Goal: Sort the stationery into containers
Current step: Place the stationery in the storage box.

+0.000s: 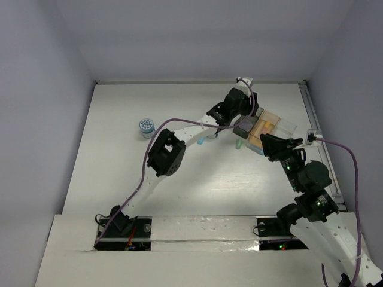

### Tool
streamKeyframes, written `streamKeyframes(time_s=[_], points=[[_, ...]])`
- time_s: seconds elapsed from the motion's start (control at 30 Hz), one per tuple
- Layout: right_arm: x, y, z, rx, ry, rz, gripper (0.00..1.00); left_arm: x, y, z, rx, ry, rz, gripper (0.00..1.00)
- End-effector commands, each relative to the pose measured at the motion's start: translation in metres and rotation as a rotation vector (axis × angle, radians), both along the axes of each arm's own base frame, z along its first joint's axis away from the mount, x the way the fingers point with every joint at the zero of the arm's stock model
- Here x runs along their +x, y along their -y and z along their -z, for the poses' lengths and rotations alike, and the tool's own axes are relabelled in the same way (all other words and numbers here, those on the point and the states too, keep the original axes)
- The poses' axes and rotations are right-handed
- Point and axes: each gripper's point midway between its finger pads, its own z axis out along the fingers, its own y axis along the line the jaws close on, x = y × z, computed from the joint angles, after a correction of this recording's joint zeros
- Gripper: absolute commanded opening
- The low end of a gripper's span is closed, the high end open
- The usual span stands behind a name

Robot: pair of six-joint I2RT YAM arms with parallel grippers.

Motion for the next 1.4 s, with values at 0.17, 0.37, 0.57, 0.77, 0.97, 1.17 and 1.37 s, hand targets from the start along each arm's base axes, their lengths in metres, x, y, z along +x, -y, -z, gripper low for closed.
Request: streamKeyframes(time_s=[0.17, 0.37, 0.57, 0.77, 0.97, 1.17, 1.37], points=[[0.0, 0.001, -0.009, 0.025, 0.034, 0.008, 0.35, 0.006, 0.021, -0.054, -0.123, 0.119, 0.023, 0.2], [0.001, 0.0, -0.008, 0.022, 0.03, 0.003, 0.35, 0.006, 0.024, -0.033, -0.104, 0.101, 0.033, 0.22], [0.003, -0.001, -0.007, 0.017, 0.025, 0.004, 0.35, 0.009, 0.021, -0.03, -0.085, 0.107, 0.015, 0.23], [0.004, -0.002, -0.005, 0.014, 0.019, 0.002, 0.35, 0.012, 0.018, -0.022, -0.057, 0.112, 0.0, 0.28], [0.004, -0.001, -0.005, 0.011, 0.019, 0.007, 0.35, 0.012, 0.014, -0.016, -0.037, 0.109, -0.012, 0.39], [0.006, -0.002, -0.003, 0.007, 0.014, 0.009, 0.35, 0.012, 0.013, -0.02, -0.036, 0.114, -0.012, 0.55], [0.008, -0.003, -0.001, 0.003, 0.008, 0.004, 0.35, 0.007, 0.01, -0.045, -0.05, 0.138, -0.004, 0.72]])
